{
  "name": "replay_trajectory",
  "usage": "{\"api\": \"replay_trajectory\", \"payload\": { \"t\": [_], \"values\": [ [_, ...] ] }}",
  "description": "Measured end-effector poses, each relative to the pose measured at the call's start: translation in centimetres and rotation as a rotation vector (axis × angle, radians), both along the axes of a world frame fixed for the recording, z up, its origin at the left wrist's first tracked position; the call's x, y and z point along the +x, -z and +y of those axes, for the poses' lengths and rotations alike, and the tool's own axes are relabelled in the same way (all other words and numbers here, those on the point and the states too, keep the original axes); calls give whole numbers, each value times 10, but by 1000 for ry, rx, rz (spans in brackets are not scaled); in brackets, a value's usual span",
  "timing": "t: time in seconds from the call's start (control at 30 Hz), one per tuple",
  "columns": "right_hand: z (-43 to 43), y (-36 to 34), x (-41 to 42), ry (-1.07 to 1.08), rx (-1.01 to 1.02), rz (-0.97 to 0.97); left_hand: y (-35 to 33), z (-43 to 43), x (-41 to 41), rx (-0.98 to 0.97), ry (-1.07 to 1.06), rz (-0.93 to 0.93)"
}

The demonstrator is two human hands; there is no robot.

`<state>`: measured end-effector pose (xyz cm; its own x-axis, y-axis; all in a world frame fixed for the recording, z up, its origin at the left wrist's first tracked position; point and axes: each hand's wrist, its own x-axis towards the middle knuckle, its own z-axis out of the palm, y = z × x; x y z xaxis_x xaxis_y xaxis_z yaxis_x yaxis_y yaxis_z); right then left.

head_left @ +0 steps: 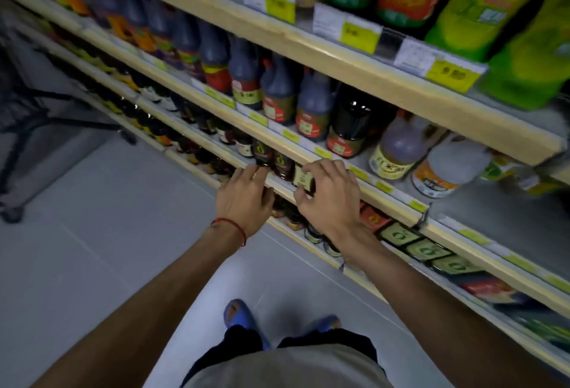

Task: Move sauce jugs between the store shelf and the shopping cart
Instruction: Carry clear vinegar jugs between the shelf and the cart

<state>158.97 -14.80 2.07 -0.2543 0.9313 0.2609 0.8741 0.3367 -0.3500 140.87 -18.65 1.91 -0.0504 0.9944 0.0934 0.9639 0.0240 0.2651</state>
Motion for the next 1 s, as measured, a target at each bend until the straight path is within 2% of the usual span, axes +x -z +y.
{"api": "replay_trajectory", "payload": {
  "t": [0.2, 0.67, 0.87, 1.0],
  "values": [
    [21, -13, -122, -122, -48, -7, -5, -14, -125, -12, -93, -25],
    [65, -10, -387, -446, 48, 29, -13, -12, -369, 64, -358, 32],
    [105, 7, -507, -629, 79, -24, 0, 8, -478, -25, -480, 116],
    [135, 14, -600, -730, 14, -30, -6, 25, -557, -94, -605, 131]
  ]
}}
